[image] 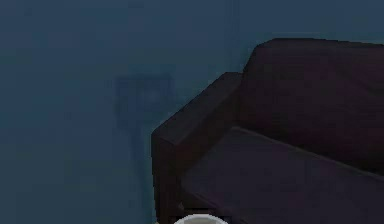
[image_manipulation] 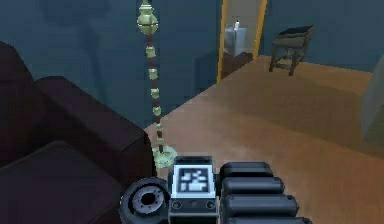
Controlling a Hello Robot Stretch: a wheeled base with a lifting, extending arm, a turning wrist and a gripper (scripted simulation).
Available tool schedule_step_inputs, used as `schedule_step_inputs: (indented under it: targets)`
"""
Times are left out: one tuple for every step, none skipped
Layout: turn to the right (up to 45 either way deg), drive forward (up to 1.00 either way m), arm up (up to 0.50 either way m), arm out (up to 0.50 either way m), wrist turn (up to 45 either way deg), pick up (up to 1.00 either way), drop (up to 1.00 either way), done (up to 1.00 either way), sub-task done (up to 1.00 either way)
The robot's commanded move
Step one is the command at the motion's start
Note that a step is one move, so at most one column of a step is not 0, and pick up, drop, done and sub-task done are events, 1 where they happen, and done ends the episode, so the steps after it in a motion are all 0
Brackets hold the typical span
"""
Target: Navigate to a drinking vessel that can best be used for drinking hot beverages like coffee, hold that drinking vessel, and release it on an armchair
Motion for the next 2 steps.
schedule_step_inputs:
  targets:
    - [21.0, 0.0, 0.0, 0.0, 0.0, 0.0, 0.0, 0.0, 0.0]
    - [-45.0, 0.0, 0.0, 0.0, 0.0, 0.0, 0.0, 0.0, 0.0]
